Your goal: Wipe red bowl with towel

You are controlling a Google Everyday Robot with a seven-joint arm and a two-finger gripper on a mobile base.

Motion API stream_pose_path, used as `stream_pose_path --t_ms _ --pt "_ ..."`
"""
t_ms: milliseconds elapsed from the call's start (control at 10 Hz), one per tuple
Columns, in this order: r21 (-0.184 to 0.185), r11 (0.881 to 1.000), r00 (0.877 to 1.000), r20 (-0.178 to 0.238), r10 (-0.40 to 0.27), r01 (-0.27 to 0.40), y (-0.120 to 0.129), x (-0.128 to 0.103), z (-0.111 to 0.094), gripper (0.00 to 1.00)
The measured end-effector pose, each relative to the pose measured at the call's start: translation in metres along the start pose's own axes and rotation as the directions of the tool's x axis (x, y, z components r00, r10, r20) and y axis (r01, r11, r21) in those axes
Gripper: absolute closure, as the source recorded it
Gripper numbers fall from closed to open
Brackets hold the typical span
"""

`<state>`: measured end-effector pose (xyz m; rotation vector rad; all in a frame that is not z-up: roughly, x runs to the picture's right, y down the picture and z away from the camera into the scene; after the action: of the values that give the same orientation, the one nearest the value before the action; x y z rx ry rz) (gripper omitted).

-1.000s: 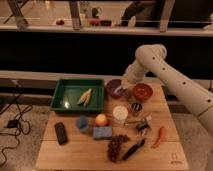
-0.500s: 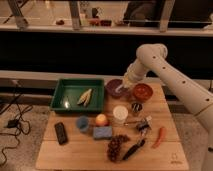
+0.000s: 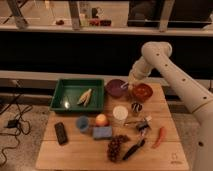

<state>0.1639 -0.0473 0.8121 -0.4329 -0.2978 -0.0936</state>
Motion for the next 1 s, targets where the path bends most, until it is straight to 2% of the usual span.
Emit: stream_pose_path --t_ms 200,500,1000 --pt "-0.005 1.0 1.0 -0.013 0.02 -0.02 0.001 0.007 0.002 0.8" --pt "-0.015 0.998 0.997 -0.051 0.065 -0.066 0.005 0.031 0.004 0.8" --pt "-0.04 0.992 0.987 -0.115 0.114 -0.119 0.006 0.062 0.01 0.8"
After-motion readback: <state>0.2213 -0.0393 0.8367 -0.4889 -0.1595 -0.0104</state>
